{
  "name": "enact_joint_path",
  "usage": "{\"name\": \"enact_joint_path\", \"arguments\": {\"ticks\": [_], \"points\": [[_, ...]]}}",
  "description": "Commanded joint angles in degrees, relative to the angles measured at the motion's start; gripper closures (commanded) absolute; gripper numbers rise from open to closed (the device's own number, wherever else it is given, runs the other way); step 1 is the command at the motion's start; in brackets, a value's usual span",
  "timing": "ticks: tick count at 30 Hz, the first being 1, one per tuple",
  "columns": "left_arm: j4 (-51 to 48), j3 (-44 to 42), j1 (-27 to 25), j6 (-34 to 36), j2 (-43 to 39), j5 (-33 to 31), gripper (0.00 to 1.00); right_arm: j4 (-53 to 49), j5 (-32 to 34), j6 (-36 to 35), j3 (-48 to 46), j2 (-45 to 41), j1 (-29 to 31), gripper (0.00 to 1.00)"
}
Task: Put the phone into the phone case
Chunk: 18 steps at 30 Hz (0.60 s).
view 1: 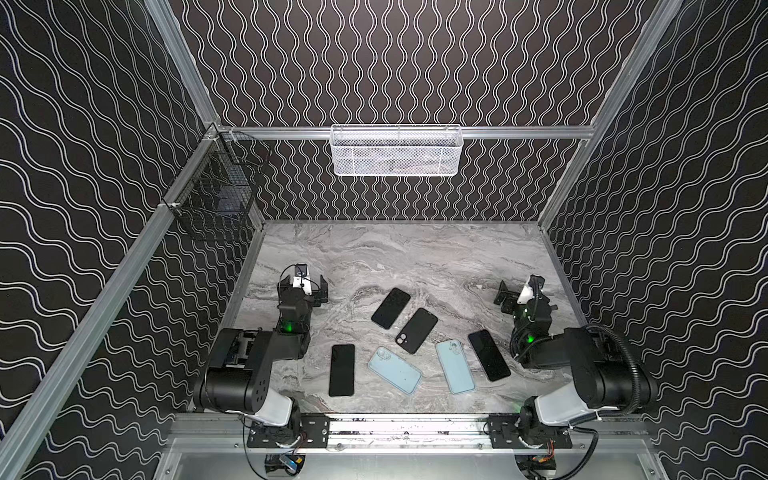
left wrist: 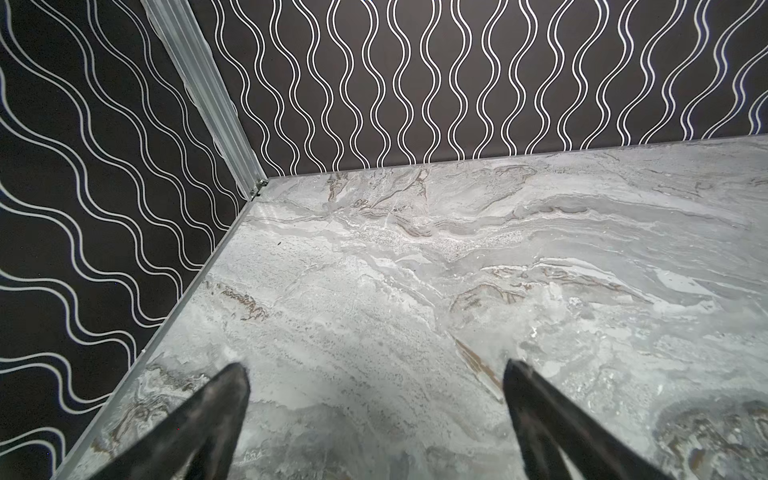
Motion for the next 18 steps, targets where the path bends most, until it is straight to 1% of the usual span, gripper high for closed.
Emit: {"name": "enact_joint_path", "arguments": {"ticks": [1, 15, 18], "points": [[1.89, 0.08, -0.06, -0.15, -0.06, 0.05, 0.01, 1.35, -0.06, -0.23, 0.01, -0.04, 0.03, 0.00], [1.84, 0.10, -0.06, -0.12, -0.06, 0.05, 0.01, 1.40, -0.14, -0.19, 0.02, -0.03, 0.00, 0.00], [1.13, 0.42, 0.36, -0.45, -0.14, 1.19, 0.01, 1.40, -0.14, -0.24, 0.02, -0.06, -0.02, 0.00]]}}
